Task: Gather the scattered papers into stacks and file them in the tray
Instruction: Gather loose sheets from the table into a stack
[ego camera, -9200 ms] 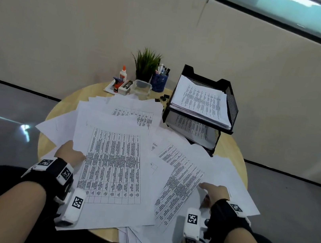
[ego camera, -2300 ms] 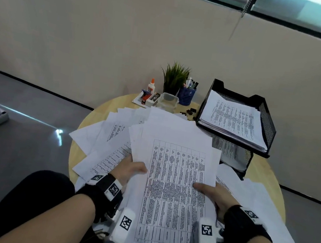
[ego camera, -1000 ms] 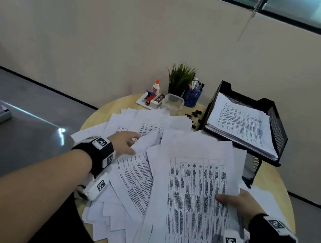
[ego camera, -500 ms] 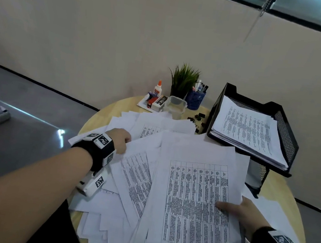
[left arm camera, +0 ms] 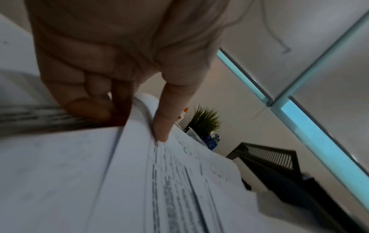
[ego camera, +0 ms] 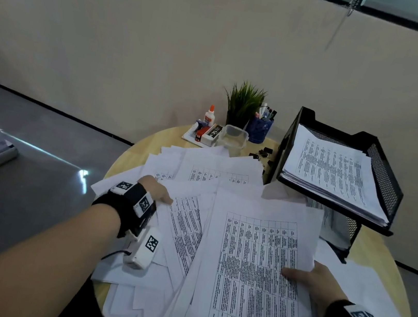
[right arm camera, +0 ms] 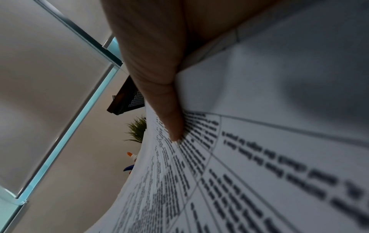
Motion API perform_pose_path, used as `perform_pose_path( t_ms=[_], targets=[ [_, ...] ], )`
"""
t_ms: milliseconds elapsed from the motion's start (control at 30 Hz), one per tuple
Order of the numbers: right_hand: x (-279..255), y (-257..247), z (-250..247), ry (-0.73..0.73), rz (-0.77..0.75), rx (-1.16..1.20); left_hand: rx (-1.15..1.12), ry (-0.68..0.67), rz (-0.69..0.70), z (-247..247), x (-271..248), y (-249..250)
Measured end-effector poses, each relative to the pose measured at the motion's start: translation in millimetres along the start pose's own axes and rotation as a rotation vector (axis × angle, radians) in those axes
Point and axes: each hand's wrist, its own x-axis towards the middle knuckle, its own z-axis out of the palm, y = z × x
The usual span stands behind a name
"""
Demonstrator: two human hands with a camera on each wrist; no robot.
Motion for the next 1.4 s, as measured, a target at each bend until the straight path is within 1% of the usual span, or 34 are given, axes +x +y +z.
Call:
perform_pose_path(
  t_ms=[100, 167, 200, 233, 300, 333, 433, 500, 533, 600, 633, 667, 700, 733, 800, 833, 867, 933, 1067, 1167, 1200, 1267, 1300, 1333, 1400],
  targets=[
    [-0.5, 0.9, -0.8, 0.002, 0.002, 0.051, -0.353, -0.129, 0.018, 6.6, 2.1, -11.6],
    [-2.4, 2.3, -0.3, 0.0, -0.006, 0.071, -0.51, -0.149, 0.013, 15.7, 4.1, -19.4],
    [-4.3, 2.3, 0.0, -0.001, 0.0, 0.07, -0.521, -0.142, 0.028, 17.1, -6.4, -17.5],
    [-5.3, 3.3, -0.2, -0.002, 0.001, 0.075, -0.518, -0.112, 0.041, 18.0, -16.6, -15.8],
    [-9.2, 3.7, -1.8, -0.003, 0.0, 0.054, -0.381, -0.08, 0.049, 19.0, -24.0, -18.1],
    [-11.8, 3.6, -2.9, -0.004, 0.006, 0.024, -0.322, -0.083, 0.043, 17.9, -27.9, -20.1],
    [-13.6, 5.1, -13.7, -0.059, -0.019, -0.013, -0.253, -0.087, 0.039, 9.1, -33.3, -28.9],
    [-24.4, -5.2, -21.8, -0.067, -0.034, -0.038, -0.224, -0.106, 0.045, 8.5, -27.8, -38.5],
    [-31.1, -12.4, -26.0, -0.07, -0.035, -0.041, -0.236, -0.112, 0.047, 8.0, -30.6, -41.3],
    [-39.0, -22.2, -32.3, -0.09, -0.04, -0.048, -0.342, -0.103, 0.035, 5.9, -33.6, -45.9],
    [-35.6, -21.8, -35.9, -0.113, -0.043, -0.031, -0.374, -0.093, 0.029, 5.5, -36.7, -47.5],
    [-37.3, -24.5, -37.6, -0.126, -0.034, -0.034, -0.363, -0.095, 0.017, 5.7, -41.4, -47.9],
    [-35.6, -23.5, -37.8, -0.119, -0.027, -0.024, -0.315, -0.106, 0.007, 7.9, -43.3, -48.1],
    [-42.4, -27.6, -33.4, -0.109, -0.029, -0.026, -0.212, -0.105, 0.012, 9.4, -48.4, -46.7],
    [-44.4, -26.6, -24.8, -0.067, -0.015, -0.057, -0.096, -0.012, 0.019, 14.5, -58.7, -43.5],
    [-40.3, -21.5, -20.8, -0.055, -0.005, -0.086, -0.088, 0.01, 0.014, 16.9, -63.3, -41.9],
    [-37.0, -18.0, -12.9, -0.054, -0.013, -0.102, -0.099, -0.01, 0.013, 21.2, -61.3, -40.4],
    [-23.0, -5.9, 0.5, -0.037, -0.011, -0.109, -0.189, -0.097, 0.048, 28.7, -64.6, -39.2],
    [-11.0, 3.2, 21.9, -0.082, -0.002, -0.099, -0.286, -0.226, 0.047, 41.7, -72.4, -35.2],
    [-6.5, 1.9, 35.3, -0.153, -0.013, -0.135, -0.325, -0.249, 0.017, 48.6, -80.6, -30.2],
    [4.5, 8.6, 36.4, -0.169, -0.024, -0.156, -0.342, -0.251, 0.007, 50.8, -76.9, -32.7],
    [25.2, 23.8, 36.0, -0.188, -0.029, -0.122, -0.423, -0.32, -0.039, 51.7, -77.3, -37.8],
    [29.1, 27.3, 35.9, -0.191, -0.01, -0.086, -0.423, -0.337, -0.038, 51.5, -81.0, -39.9],
    [21.3, 22.2, 36.3, -0.184, 0.02, -0.065, -0.409, -0.345, -0.031, 54.7, -78.5, -42.7],
    [-0.8, 9.6, 38.6, -0.182, 0.045, -0.05, -0.419, -0.258, -0.01, 59.5, -83.6, -45.7]
  ],
)
